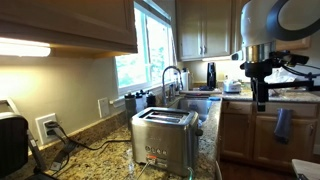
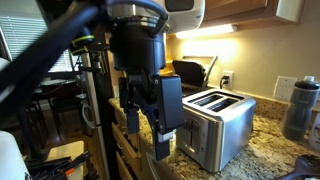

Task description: Put the slice of bread on the left side of the toaster and push the lever down

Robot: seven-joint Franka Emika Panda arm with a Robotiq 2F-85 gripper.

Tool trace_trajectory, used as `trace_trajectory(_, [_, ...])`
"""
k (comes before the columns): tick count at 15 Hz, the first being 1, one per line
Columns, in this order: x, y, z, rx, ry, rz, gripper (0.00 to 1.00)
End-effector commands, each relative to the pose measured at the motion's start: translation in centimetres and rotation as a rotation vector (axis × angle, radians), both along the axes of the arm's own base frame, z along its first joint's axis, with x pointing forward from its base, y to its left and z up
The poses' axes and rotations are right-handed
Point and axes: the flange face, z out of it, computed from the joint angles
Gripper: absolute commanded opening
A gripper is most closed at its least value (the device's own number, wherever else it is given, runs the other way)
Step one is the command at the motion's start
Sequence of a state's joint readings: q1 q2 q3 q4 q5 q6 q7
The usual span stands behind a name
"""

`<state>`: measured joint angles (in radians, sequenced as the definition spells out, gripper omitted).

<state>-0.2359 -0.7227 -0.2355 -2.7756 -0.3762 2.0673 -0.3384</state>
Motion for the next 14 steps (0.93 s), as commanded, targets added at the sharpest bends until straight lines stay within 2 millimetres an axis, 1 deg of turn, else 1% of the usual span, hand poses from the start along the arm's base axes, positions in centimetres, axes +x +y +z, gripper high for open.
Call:
trace_trajectory(1, [0.0,0.0,0.1,0.000,0.001,0.000,1.00])
trace_trajectory(5, [0.0,0.0,0.1,0.000,0.001,0.000,1.00])
trace_trajectory(8, [0.3,0.6,0.4,0.005,-0.004,0.004,1.00])
trace_trajectory(11, [0.7,1.8,0.8,0.014,-0.011,0.006,1.00])
trace_trajectory(14, [1.5,3.5,1.2,0.028,-0.013,0.004,1.00])
